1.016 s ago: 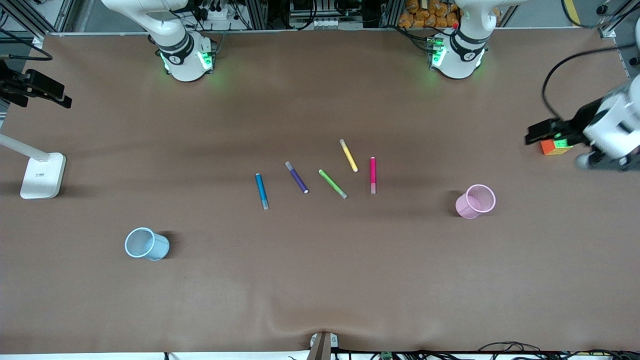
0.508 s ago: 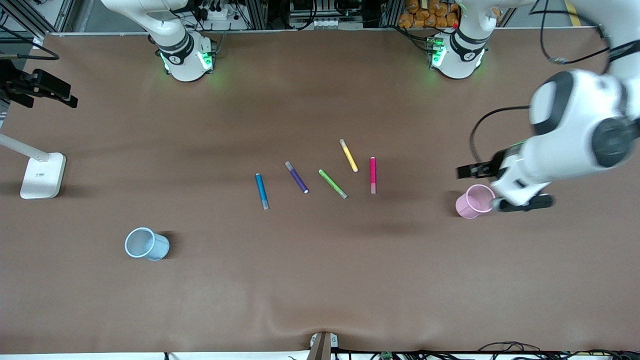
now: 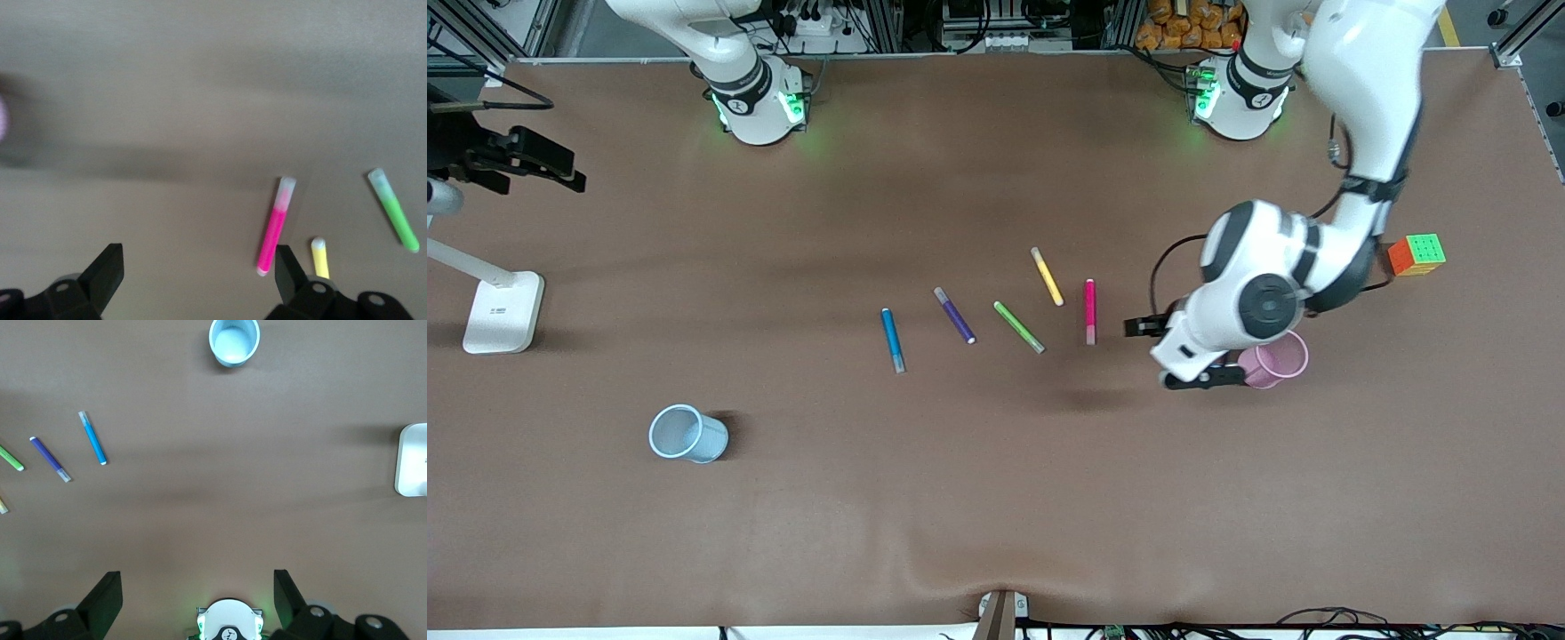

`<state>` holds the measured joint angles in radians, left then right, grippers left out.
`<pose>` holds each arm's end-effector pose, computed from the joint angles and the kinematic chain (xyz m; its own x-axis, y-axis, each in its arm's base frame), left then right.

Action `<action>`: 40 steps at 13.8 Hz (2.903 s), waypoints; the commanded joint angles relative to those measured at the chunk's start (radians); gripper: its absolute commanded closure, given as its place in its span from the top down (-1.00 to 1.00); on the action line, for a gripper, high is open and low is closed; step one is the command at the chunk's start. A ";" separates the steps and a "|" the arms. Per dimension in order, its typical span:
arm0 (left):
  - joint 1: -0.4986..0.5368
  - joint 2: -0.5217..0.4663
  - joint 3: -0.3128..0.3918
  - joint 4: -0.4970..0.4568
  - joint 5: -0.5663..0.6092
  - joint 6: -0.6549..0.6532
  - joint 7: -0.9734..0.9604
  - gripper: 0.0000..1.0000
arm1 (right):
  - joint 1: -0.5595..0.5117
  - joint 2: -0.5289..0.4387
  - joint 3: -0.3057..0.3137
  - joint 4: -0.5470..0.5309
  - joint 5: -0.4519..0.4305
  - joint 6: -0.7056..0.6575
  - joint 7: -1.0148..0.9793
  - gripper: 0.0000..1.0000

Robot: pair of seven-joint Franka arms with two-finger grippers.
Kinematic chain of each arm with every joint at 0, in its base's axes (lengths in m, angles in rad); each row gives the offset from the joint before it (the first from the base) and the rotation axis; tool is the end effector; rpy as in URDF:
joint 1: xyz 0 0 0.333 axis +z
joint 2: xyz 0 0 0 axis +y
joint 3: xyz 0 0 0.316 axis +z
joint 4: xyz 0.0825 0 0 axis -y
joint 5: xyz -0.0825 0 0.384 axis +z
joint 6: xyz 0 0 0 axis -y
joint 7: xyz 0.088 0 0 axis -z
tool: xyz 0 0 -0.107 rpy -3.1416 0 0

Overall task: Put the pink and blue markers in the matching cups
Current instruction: 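Move the left gripper over the pink marker, then grasp the pink marker with the left gripper while the right gripper rises, then carry the pink marker to the pink cup while the right gripper advances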

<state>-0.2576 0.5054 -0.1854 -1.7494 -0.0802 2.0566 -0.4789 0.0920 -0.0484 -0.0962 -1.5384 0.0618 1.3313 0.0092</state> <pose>0.5810 -0.2702 0.2740 0.9666 0.0860 -0.2414 0.0996 -0.9940 0.0450 0.5133 0.0042 0.6464 0.9874 0.0022 -0.1583 -0.0082 -0.9979 -0.0647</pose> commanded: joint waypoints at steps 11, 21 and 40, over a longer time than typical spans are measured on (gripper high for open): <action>-0.132 0.177 0.006 0.007 0.016 0.172 -0.087 0.29 | 0.104 0.001 -0.004 -0.051 0.035 0.009 0.011 1.00; -0.141 0.156 0.018 0.025 0.027 0.166 -0.145 -1.00 | 0.184 0.047 -0.004 -0.072 0.042 0.092 0.018 1.00; 0.110 -0.091 0.119 0.248 0.132 -0.345 -0.017 -1.00 | 0.387 0.238 -0.004 -0.065 0.044 0.293 0.018 1.00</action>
<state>-0.1454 0.4337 -0.0723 -1.5012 0.0323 1.7373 -0.4817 0.4515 0.1595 -0.0922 -1.6145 0.0968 1.5996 0.0128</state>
